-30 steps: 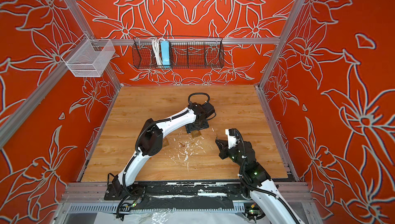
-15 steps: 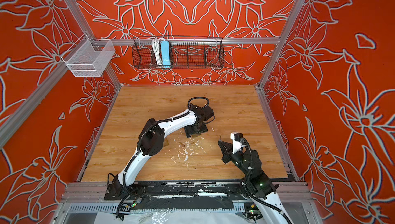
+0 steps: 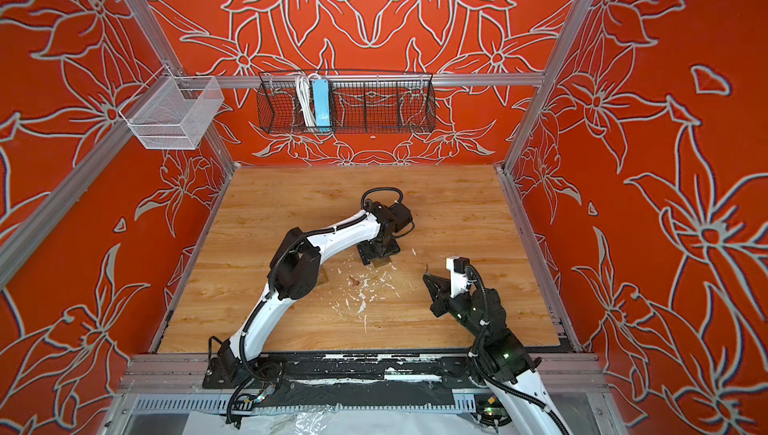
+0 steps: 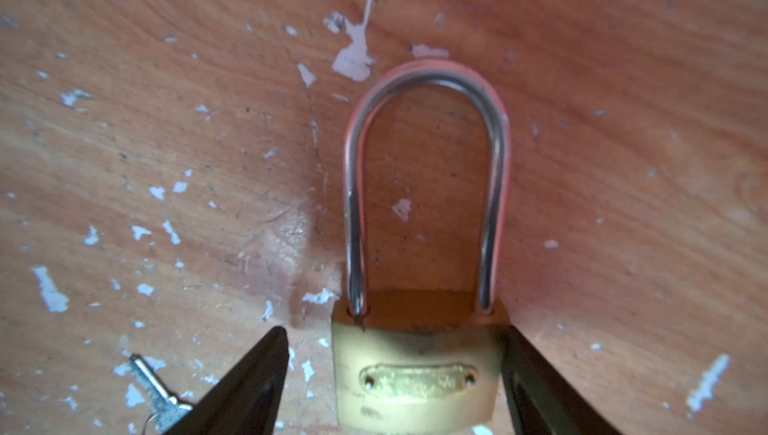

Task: Unlock with the key
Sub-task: 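Grasp the long-shackle brass padlock body with the left gripper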

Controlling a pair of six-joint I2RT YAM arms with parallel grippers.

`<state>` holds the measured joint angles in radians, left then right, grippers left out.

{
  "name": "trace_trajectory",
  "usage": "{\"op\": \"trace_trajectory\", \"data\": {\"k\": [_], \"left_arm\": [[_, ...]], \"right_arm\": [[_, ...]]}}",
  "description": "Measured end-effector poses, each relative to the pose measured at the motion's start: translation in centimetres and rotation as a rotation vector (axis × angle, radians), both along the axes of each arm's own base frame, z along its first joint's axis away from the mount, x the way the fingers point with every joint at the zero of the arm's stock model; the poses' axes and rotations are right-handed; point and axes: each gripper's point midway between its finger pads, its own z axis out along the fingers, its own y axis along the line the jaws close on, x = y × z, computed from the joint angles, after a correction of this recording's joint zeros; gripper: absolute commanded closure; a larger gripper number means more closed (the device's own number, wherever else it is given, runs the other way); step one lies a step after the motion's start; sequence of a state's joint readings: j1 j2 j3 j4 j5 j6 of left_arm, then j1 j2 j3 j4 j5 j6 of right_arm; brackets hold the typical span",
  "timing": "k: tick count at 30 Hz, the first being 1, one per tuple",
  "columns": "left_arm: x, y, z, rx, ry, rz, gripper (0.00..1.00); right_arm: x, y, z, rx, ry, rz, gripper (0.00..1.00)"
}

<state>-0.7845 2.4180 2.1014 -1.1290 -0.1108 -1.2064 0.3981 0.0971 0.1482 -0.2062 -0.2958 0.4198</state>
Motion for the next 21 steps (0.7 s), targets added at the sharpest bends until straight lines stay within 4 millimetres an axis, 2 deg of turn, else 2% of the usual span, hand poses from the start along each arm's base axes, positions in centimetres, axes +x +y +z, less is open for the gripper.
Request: {"op": "trace_trajectory", "data": {"k": [7,13,21], "left_arm": [[-0.06,-0.17,-0.09,-0.009,0.006,0.027,0.23],[0.07,-0.68,-0.19,-0.035,0.004,0.057,0.38],[0.18,-0.86,-0.15,-0.043,0.003,0.056,0.41]], "right_arm": [[0.02,0.02,-0.09,-0.002,0.004,0.000,1.00],[0.03,0.02,-0.11,-0.002,0.005,0.000,1.00],[0.07,0.05,-0.11,-0.001,0.002,0.001,1.00]]}}
